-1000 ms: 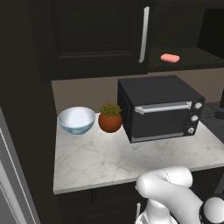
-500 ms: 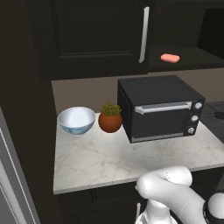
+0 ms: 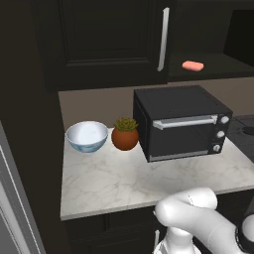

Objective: Pick the bar soap and bar soap from the cabinet and place them on the counter.

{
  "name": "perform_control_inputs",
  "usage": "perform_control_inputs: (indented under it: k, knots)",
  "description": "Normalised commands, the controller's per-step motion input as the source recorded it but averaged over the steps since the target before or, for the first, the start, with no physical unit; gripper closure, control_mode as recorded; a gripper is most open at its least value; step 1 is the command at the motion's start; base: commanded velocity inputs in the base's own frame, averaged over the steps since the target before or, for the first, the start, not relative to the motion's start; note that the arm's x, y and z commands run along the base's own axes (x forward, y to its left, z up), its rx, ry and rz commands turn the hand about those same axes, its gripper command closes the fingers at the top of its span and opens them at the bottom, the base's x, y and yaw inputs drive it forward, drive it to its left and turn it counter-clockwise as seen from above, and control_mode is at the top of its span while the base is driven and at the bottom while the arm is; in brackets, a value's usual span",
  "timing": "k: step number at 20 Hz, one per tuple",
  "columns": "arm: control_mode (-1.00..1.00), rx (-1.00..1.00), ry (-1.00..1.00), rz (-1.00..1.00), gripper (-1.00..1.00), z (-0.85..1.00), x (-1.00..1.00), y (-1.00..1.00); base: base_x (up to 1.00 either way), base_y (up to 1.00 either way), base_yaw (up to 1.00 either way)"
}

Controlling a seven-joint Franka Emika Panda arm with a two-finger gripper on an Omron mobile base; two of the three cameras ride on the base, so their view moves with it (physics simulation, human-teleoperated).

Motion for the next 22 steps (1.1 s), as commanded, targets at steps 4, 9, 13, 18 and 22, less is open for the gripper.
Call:
perform_control_inputs:
  k: [4,9,13,18,22]
  knots:
    - [-1.00,0.00,-0.03,0.08,-1.00,0.00,-0.02,0.00,0.00,0.00,0.00]
    - [-1.00,0.00,-0.06,0.08,-1.00,0.00,-0.25,0.00,0.00,0.00,0.00]
    - [-1.00,0.00,-0.10,0.05,-1.00,0.00,-0.50,0.05,0.00,0.00,0.00]
    - [-1.00,0.00,-0.08,0.02,-1.00,0.00,-0.56,0.17,0.00,0.00,0.00]
    - [-1.00,0.00,-0.05,0.00,-1.00,0.00,-0.48,0.30,0.00,0.00,0.00]
